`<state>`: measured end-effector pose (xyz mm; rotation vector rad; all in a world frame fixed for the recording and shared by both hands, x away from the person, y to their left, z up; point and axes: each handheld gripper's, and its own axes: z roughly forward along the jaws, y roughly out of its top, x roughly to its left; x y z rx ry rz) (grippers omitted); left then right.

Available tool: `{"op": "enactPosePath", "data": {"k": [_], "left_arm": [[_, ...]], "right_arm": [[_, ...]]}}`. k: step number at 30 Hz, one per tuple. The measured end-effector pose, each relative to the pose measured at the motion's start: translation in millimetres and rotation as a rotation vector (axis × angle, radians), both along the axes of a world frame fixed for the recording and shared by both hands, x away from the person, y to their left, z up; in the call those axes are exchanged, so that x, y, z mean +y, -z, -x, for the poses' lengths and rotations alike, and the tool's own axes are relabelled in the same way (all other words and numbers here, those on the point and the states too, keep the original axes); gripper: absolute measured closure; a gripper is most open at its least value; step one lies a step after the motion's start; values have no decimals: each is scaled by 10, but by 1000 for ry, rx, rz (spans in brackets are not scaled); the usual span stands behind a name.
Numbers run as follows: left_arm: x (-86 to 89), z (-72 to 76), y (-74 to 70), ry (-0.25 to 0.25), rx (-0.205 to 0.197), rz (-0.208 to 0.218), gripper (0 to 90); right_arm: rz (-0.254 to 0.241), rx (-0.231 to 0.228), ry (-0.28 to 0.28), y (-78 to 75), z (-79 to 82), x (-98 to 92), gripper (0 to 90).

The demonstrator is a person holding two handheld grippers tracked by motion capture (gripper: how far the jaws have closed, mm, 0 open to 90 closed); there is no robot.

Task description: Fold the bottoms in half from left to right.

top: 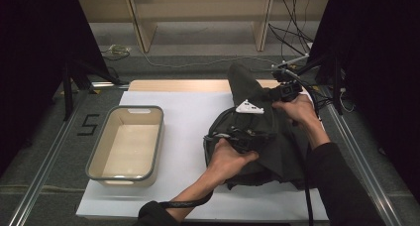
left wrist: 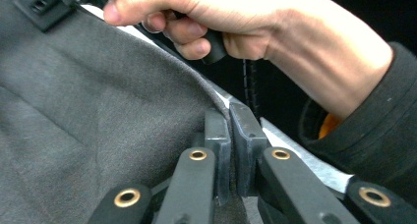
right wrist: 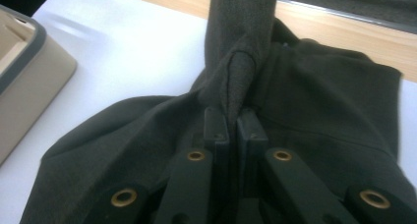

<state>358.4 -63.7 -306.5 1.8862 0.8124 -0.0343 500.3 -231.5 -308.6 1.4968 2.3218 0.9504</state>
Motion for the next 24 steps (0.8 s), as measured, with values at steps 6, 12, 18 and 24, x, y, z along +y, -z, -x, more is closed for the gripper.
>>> {"op": "enactPosePath", "data": {"k": [6,12,18,24], "left_arm": [[-209,-39,11,20,8,-7,862],[-361,-82,29,41,31,-3,850],[-481,-114,65,63,48,-7,827],[-552,-176,117,90,70,-15,822]], "right_arm": [[-3,-1,37,1,10,-250,863],[-12,2,52,27,8,-420,862],[-9,6,66,49,0,-534,862],[-17,9,79,131,-1,-650,861]]}}
